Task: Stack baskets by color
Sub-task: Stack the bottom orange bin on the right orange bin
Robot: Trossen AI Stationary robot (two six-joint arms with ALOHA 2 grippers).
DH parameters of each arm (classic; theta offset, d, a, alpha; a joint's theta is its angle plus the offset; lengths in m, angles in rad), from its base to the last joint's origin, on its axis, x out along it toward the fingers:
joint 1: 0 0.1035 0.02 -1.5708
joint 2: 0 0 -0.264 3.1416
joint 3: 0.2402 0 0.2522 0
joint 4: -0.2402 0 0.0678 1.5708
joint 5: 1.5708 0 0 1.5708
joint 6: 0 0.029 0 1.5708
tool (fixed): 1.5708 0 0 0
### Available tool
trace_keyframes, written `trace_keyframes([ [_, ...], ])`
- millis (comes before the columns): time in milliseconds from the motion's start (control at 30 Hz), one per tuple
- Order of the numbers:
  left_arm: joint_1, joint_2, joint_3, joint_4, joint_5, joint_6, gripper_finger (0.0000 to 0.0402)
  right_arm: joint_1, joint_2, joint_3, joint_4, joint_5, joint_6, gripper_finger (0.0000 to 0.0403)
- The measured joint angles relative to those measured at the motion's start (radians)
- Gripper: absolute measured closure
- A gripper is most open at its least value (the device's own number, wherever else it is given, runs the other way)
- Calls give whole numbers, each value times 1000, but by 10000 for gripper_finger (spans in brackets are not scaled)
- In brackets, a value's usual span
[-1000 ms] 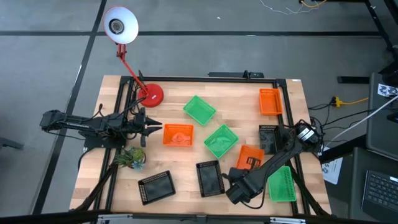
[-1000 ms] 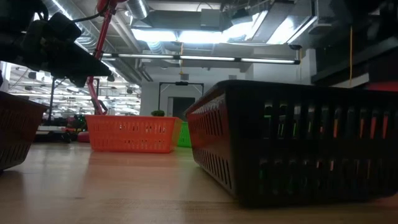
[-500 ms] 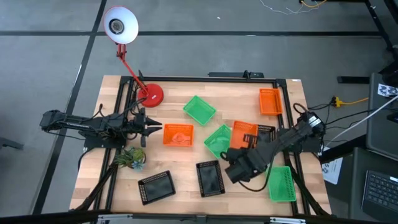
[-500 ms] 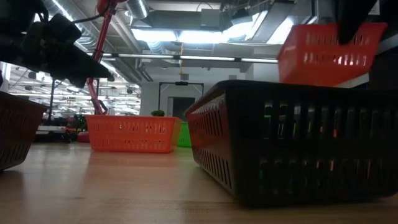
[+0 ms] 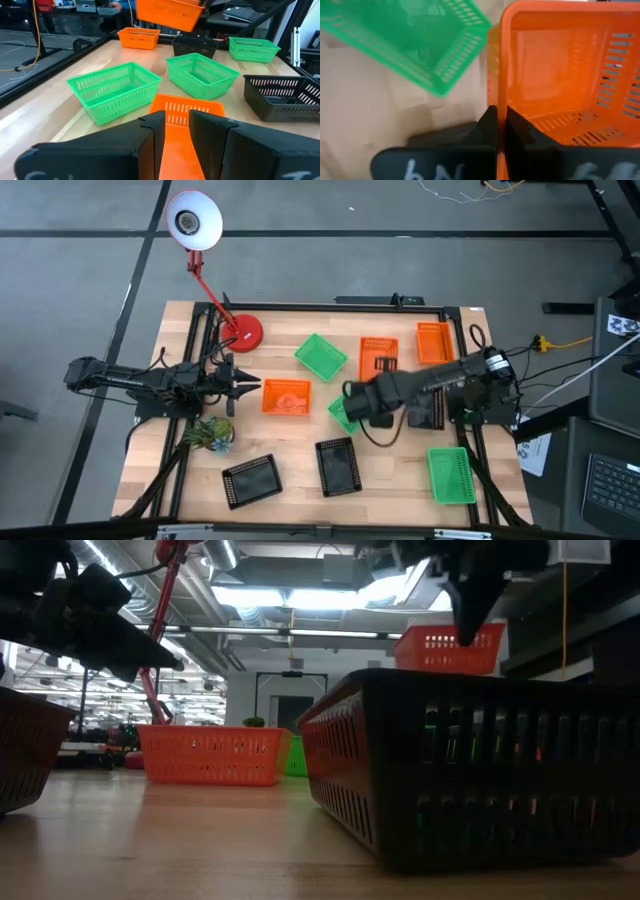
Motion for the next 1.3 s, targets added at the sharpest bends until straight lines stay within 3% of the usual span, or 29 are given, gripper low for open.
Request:
trace_keyframes([
  [300,0,0,0,-10,0,0,321,-194,-25,-1,0,-1,-205,401],
  [533,0,0,0,-71,0,-15,321,-306,-241,-25,2,-5,-256,401],
  [667,0,0,0,-56,0,-35,321,-354,-419,-170,-2,-1,-251,401],
  [833,0,0,0,-26,0,-37,321,-415,-585,-370,-4,-1,-366,401],
  [1067,0,0,0,-11,0,-37,321,-547,-636,-565,3,-12,-573,401],
  [1200,0,0,0,-10,0,-37,321,-616,-636,-668,25,-41,-623,401],
  [1300,0,0,0,-9,0,-38,321,-658,-636,-729,86,-5,-648,401],
])
